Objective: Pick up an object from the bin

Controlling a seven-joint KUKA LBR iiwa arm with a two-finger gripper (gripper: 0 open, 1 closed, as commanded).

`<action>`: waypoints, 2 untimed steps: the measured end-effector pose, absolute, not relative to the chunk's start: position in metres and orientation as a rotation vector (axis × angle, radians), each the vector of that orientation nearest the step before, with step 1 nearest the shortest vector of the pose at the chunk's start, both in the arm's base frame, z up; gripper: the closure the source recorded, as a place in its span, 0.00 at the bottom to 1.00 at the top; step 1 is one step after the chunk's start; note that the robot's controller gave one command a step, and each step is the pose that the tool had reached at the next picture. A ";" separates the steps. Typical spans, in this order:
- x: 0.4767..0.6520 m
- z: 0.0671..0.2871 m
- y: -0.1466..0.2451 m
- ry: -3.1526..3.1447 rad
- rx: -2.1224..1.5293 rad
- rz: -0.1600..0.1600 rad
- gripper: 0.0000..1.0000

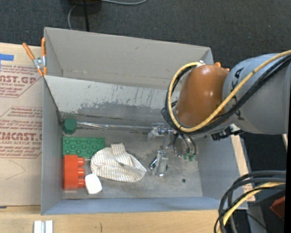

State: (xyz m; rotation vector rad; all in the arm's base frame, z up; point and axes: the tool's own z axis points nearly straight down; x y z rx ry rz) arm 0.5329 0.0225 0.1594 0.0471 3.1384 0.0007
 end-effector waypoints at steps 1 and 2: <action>0.529 0.126 0.040 3.139 0.119 0.003 0.00; 0.534 0.092 0.058 3.138 0.057 0.001 0.00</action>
Offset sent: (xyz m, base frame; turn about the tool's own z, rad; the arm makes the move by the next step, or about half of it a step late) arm 0.0032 0.0444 -0.0820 -0.0250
